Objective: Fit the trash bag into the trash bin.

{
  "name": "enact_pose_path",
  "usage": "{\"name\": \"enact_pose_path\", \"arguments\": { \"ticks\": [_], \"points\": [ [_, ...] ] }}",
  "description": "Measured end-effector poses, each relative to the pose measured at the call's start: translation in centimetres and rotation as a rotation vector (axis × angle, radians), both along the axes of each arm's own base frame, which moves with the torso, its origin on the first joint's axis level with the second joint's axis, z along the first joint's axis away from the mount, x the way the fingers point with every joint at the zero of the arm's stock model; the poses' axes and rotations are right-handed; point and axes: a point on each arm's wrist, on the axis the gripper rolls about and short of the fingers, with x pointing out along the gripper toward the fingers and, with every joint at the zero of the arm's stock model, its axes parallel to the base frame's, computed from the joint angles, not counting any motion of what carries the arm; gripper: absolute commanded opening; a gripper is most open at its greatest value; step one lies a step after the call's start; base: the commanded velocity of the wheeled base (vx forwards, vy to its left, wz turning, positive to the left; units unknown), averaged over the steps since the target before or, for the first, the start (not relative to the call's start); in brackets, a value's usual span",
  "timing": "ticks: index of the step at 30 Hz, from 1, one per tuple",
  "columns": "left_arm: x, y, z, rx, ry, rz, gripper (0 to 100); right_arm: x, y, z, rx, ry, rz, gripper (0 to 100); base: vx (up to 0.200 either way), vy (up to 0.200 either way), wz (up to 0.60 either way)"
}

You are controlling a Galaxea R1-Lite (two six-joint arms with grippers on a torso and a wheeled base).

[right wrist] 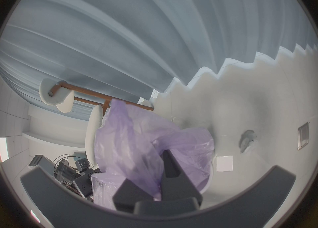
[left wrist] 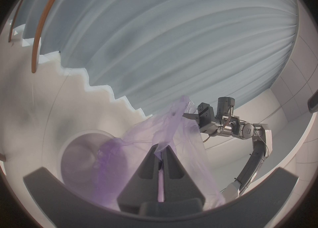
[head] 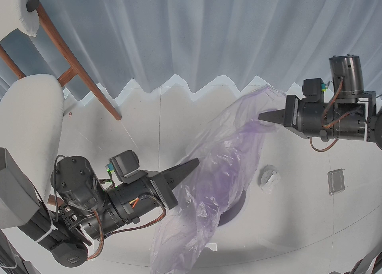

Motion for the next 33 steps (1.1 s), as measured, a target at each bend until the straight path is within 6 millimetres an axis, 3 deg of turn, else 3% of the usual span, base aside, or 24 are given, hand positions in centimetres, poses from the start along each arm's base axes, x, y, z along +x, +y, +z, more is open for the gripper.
{"name": "enact_pose_path", "arguments": {
  "ticks": [8,14,22,23,29,33],
  "points": [
    [1.0,0.3,-0.5,0.028,-0.013,0.073,0,2.4,2.7,-1.4,-0.006,0.025,0.062,0,0.0,0.0,0.0],
    [2.6,-0.4,-2.0,0.072,-0.004,0.115,0,3.4,3.0,-4.1,-0.031,0.081,0.128,0,0.0,0.0,0.0],
    [3.8,-1.0,-3.7,0.103,0.027,0.151,0,5.8,3.5,-7.0,0.003,-0.016,0.109,0,0.0,0.0,0.0],
    [3.9,-1.0,-3.8,0.106,0.03,0.154,0,6.1,3.6,-7.3,0.014,-0.037,0.105,100,0.0,0.0,0.0],
    [4.1,-1.1,-4.3,0.116,0.039,0.161,0,6.3,3.3,-9.7,0.041,0.0,0.068,100,0.0,0.0,0.0],
    [4.0,-1.3,-4.3,0.116,0.038,0.155,0,5.2,3.0,-9.2,0.085,0.048,0.021,100,0.0,0.0,0.0]
  ]
}}
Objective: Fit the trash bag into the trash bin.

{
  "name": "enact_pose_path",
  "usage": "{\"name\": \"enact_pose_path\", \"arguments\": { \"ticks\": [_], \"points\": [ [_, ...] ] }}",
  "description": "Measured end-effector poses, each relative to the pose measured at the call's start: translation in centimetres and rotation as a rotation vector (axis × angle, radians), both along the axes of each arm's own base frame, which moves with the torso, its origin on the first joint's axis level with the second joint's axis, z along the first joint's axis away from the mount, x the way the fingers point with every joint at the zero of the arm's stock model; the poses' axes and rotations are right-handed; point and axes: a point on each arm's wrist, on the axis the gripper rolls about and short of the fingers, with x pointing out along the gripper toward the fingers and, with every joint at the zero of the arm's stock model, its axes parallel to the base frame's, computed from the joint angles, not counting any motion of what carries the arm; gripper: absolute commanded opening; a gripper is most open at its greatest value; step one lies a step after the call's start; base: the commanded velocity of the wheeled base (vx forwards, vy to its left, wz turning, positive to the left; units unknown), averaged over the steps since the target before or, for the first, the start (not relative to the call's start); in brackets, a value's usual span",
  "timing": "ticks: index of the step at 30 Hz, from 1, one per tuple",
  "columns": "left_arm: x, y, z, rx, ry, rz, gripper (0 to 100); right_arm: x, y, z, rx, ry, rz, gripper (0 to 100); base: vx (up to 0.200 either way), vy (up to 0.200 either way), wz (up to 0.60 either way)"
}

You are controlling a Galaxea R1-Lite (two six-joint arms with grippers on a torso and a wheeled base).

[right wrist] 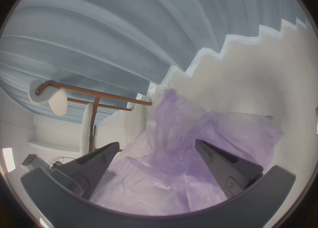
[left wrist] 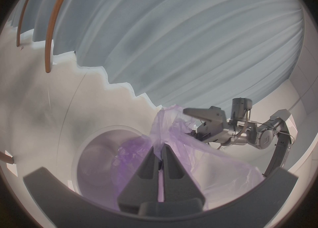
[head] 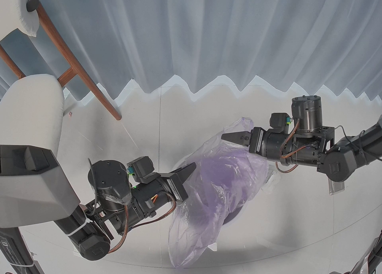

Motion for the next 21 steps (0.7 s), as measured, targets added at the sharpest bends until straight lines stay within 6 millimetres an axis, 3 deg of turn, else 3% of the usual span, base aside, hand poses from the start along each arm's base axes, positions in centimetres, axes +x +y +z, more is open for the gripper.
{"name": "enact_pose_path", "arguments": {
  "ticks": [11,15,21],
  "points": [
    [-1.0,-1.0,0.2,-0.004,-0.005,-0.043,0,-6.7,-1.9,4.7,0.021,0.009,-0.05,100,0.0,0.0,0.0],
    [-1.1,-1.2,0.2,-0.005,-0.006,-0.052,0,-9.3,-2.4,5.5,-0.039,0.011,-0.005,100,0.0,0.0,0.0],
    [-1.3,-1.5,0.3,-0.008,-0.008,-0.061,0,-12.0,-2.6,5.5,-0.211,-0.121,0.13,100,0.0,0.0,0.0]
  ]
}}
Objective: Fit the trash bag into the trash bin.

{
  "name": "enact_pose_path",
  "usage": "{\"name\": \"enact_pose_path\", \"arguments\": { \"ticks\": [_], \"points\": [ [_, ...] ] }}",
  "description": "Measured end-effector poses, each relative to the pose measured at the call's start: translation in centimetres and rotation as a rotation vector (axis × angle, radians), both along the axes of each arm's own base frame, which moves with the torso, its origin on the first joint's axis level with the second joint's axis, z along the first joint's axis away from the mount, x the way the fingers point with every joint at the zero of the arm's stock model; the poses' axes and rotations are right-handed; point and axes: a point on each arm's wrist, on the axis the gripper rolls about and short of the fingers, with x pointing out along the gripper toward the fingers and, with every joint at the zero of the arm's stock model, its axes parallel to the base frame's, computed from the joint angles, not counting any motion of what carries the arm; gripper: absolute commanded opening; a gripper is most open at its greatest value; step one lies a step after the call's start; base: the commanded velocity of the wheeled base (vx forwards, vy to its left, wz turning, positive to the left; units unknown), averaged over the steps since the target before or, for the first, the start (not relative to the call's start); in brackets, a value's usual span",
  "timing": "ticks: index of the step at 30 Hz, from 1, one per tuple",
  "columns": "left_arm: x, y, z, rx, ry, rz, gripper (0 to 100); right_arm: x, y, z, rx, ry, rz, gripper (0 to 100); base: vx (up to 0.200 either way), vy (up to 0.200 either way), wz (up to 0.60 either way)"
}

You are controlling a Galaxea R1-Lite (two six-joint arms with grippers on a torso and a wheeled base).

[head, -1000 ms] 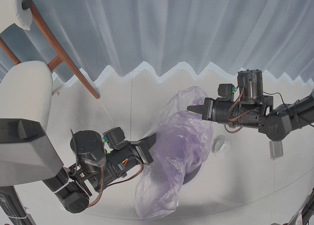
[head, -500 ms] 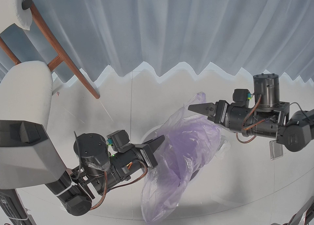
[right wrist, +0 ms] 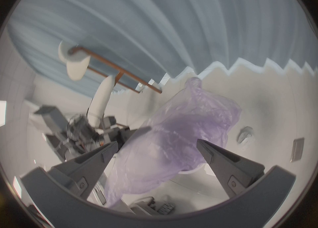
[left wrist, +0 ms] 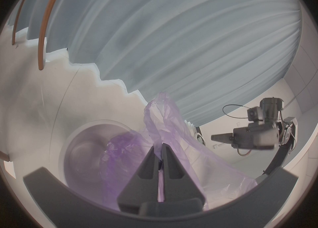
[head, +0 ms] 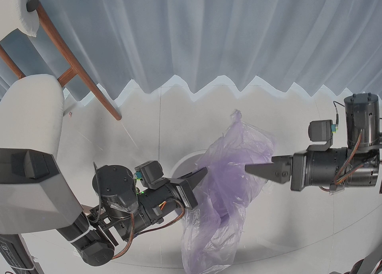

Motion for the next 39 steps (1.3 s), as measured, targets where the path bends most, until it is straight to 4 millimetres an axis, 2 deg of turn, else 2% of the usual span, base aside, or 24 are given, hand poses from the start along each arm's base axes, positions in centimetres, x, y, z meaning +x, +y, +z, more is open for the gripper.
{"name": "enact_pose_path", "arguments": {
  "ticks": [6,10,14,19,27,34,35,39],
  "points": [
    [-0.1,-0.1,0.0,-0.001,-0.001,-0.005,0,-1.9,0.8,-1.8,-0.136,-0.046,0.139,100,0.0,0.0,0.0],
    [-0.2,-0.2,0.0,-0.002,-0.001,-0.008,0,-2.4,1.5,-2.9,-0.191,-0.051,0.2,100,0.0,0.0,0.0],
    [-0.2,-0.2,0.0,-0.002,-0.001,-0.009,0,-2.3,2.0,-3.5,-0.226,-0.046,0.183,100,0.0,0.0,0.0],
    [-0.3,-0.3,0.0,-0.001,0.0,-0.012,0,-1.4,2.1,-3.7,-0.274,-0.057,0.096,100,0.0,0.0,0.0],
    [-0.5,-0.4,0.0,0.001,0.002,-0.02,0,1.5,1.3,-3.6,-0.276,-0.033,-0.087,100,0.0,0.0,0.0],
    [-1.0,-0.9,0.1,-0.001,-0.002,-0.041,0,2.9,1.2,-4.2,-0.28,-0.015,-0.127,100,0.0,0.0,0.0],
    [-1.0,-1.0,0.1,-0.001,-0.002,-0.044,0,3.0,1.3,-4.2,-0.277,-0.017,-0.128,0,0.0,0.0,0.0],
    [-1.2,-1.2,0.0,0.002,-0.003,-0.053,0,3.5,1.6,-4.4,-0.256,-0.035,-0.129,0,0.0,0.0,0.0]
  ]
}}
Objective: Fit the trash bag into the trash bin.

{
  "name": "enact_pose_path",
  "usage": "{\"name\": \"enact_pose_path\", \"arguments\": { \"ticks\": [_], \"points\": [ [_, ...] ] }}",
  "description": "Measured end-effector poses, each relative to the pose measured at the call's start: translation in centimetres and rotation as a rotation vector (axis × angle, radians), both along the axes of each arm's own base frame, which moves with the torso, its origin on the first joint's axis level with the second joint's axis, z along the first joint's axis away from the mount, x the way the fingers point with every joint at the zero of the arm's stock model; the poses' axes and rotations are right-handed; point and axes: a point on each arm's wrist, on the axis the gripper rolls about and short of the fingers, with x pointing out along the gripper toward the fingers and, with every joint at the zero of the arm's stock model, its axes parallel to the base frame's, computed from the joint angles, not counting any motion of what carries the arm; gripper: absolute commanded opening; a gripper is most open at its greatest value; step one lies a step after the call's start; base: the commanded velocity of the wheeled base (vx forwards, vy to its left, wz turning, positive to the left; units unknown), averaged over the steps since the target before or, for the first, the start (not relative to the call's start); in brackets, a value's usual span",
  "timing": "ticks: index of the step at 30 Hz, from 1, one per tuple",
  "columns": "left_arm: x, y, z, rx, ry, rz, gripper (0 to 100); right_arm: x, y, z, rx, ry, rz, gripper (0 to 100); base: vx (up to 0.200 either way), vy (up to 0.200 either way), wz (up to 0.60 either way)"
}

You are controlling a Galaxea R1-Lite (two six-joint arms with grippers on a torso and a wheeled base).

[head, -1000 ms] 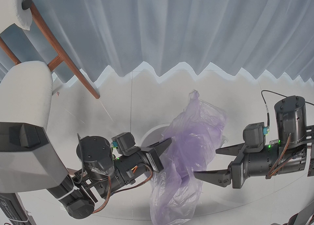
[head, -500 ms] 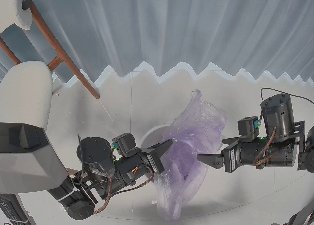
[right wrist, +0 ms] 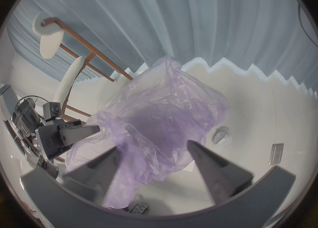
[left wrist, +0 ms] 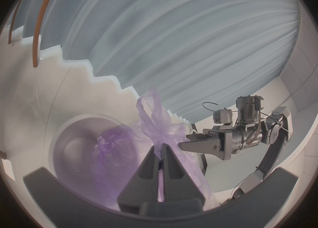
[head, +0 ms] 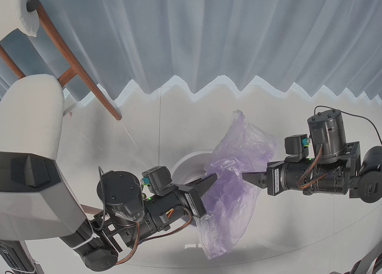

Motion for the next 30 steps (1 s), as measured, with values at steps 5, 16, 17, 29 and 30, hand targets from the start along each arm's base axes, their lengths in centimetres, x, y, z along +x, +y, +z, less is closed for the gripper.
{"name": "enact_pose_path", "arguments": {
  "ticks": [5,16,17,29,30],
  "points": [
    [0.3,0.4,0.0,0.003,0.002,0.014,0,-0.2,-0.1,-0.3,0.036,0.04,-0.017,0,0.0,0.0,0.0],
    [1.9,4.5,1.3,-0.011,-0.013,0.153,0,-0.6,1.0,1.5,0.27,0.093,-0.024,0,0.0,0.0,0.0],
    [1.7,5.0,1.5,-0.012,-0.016,0.163,0,-0.6,1.3,1.6,0.286,0.09,-0.015,0,0.0,0.0,0.0],
    [-2.8,9.5,2.5,0.115,-0.034,0.189,0,-0.5,6.3,3.3,0.4,0.088,0.084,0,0.0,0.0,0.0],
    [-3.1,9.7,2.6,0.131,-0.044,0.188,0,-0.4,6.7,3.4,0.406,0.086,0.093,0,0.0,0.0,0.0]
  ]
}}
